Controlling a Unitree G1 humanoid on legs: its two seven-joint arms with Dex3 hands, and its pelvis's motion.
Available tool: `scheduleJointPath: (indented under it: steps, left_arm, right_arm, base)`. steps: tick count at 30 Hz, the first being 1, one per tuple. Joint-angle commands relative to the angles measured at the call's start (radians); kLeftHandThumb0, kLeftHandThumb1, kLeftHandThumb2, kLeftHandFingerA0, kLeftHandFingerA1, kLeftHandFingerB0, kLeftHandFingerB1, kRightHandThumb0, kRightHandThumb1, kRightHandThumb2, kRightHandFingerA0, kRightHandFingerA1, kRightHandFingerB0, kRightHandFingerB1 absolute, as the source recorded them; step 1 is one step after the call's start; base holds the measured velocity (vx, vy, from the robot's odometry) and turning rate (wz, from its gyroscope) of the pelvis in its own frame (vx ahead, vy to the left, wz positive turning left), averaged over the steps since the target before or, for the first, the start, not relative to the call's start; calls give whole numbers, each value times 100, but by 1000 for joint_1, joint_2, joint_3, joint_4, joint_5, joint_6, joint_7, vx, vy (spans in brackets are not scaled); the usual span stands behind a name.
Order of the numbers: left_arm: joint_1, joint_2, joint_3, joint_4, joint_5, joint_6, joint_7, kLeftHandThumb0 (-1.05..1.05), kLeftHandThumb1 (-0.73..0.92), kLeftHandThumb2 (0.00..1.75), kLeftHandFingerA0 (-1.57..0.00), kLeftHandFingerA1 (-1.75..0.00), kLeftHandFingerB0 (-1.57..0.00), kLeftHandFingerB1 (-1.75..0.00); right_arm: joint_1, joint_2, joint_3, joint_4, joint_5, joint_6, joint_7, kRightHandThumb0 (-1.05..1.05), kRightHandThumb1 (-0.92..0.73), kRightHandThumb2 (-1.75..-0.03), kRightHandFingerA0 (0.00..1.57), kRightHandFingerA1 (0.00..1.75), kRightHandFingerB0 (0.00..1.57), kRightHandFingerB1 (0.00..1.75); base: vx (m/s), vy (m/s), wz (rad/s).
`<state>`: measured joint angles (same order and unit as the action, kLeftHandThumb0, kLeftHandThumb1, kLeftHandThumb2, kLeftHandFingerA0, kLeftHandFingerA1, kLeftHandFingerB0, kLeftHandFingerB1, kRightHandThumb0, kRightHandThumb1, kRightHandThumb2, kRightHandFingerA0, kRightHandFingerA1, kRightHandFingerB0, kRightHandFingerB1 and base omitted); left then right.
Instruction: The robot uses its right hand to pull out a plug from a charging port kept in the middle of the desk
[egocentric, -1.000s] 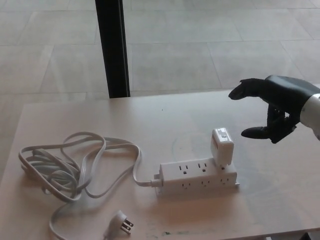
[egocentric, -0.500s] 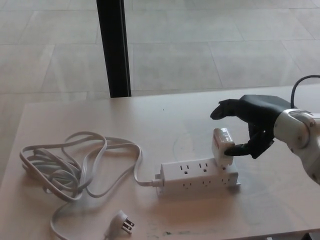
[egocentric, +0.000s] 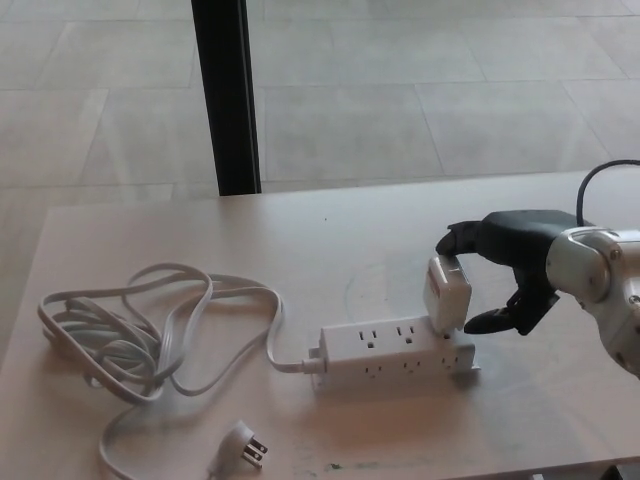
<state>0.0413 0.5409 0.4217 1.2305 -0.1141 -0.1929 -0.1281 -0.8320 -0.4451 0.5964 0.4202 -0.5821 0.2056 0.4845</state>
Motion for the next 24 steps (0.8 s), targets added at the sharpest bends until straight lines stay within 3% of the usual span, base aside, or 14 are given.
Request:
scheduleJointPath:
  steps: [1, 2, 3, 4, 7, 8, 9, 10, 11, 16, 20, 21, 23, 24]
  left_arm:
    - [-3, -1, -1, 5, -9, -18, 17, -64, 44, 84, -74, -69, -58, -55]
    - [-7, -4, 9, 8, -21, -14, 13, -62, 55, 57, -77, -60, -67, -42]
    - [-7, -4, 9, 8, -21, -14, 13, -62, 55, 57, -77, -60, -67, -42]
    - [-4, -4, 5, 6, -16, -22, 16, -66, 57, 58, -76, -59, -66, -42]
    - [-1, 0, -10, 6, -3, -28, 24, -69, 58, 58, -78, -57, -65, -41]
    - [-2, -2, -10, 4, -7, -27, 28, -68, 58, 58, -79, -58, -66, -41]
    - [-2, -2, -10, 4, -8, -27, 29, -67, 58, 58, -80, -59, -67, -41]
    - [-3, -2, -12, 4, -8, -27, 32, -68, 59, 59, -80, -57, -67, -41]
    - [-4, -2, -14, 3, -7, -29, 33, -70, 59, 58, -80, -58, -67, -41]
    - [0, 2, -29, -2, 2, -35, 31, -74, 63, 60, -79, -55, -62, -40]
    - [-4, 2, -24, 1, -9, -29, 26, -72, 64, 60, -79, -56, -63, -41]
    - [-2, 3, -26, 1, -7, -31, 28, -73, 65, 60, -79, -56, -63, -42]
    - [0, 1, -27, 1, -7, -39, 27, -73, 67, 61, -81, -60, -71, -46]
    - [2, 2, -29, 2, -5, -45, 22, -73, 67, 61, -81, -60, -71, -46]
  right_arm:
    - [27, 11, -28, -4, -14, -6, -9, -73, -59, -61, 72, 142, 35, 35]
    - [27, 29, -29, 8, -11, -14, -18, -71, -49, -92, 67, 101, 33, 49]
    - [28, 30, -32, 9, -14, -15, -17, -71, -49, -92, 67, 101, 33, 49]
    - [33, 43, -38, 7, -6, -18, -28, -65, -61, -59, 73, 111, 48, 37]
    - [51, 60, -50, -2, 4, -25, -30, -65, -57, -62, 72, 122, 47, 37]
    - [53, 70, -45, -8, -4, -24, -26, -64, -65, -60, 70, 95, 49, 35]
    - [56, 75, -46, -7, -5, -29, -34, -68, -54, -94, 76, 93, 41, 52]
    - [61, 82, -50, -7, -2, -35, -43, -63, -64, -60, 71, 90, 50, 36]
    - [66, 86, -54, -5, 2, -43, -50, -62, -64, -60, 68, 80, 51, 37]
    - [87, 102, -56, -10, -7, -55, -77, -59, -66, -60, 69, 77, 54, 38]
    - [100, 101, -50, -11, -18, -67, -92, -48, -60, -59, 74, 96, 59, 42]
    - [112, 91, -47, -18, -28, -82, -112, -29, -57, -60, 80, 150, 75, 53]
    - [116, 71, -33, -31, -51, -68, -94, -32, -58, -57, 89, 158, 96, 60]
    - [111, 60, -21, -30, -67, -63, -81, -32, -58, -57, 89, 158, 96, 60]
  base:
    - [0, 0, 0]
    - [0, 0, 0]
    - [0, 0, 0]
    - [0, 0, 0]
    - [0, 0, 0]
    - [0, 0, 0]
    - [0, 0, 0]
    - [0, 0, 0]
    - [0, 0, 0]
    - [0, 0, 0]
    - [0, 0, 0]
    - [0, 0, 0]
    - [0, 0, 0]
    - [0, 0, 0]
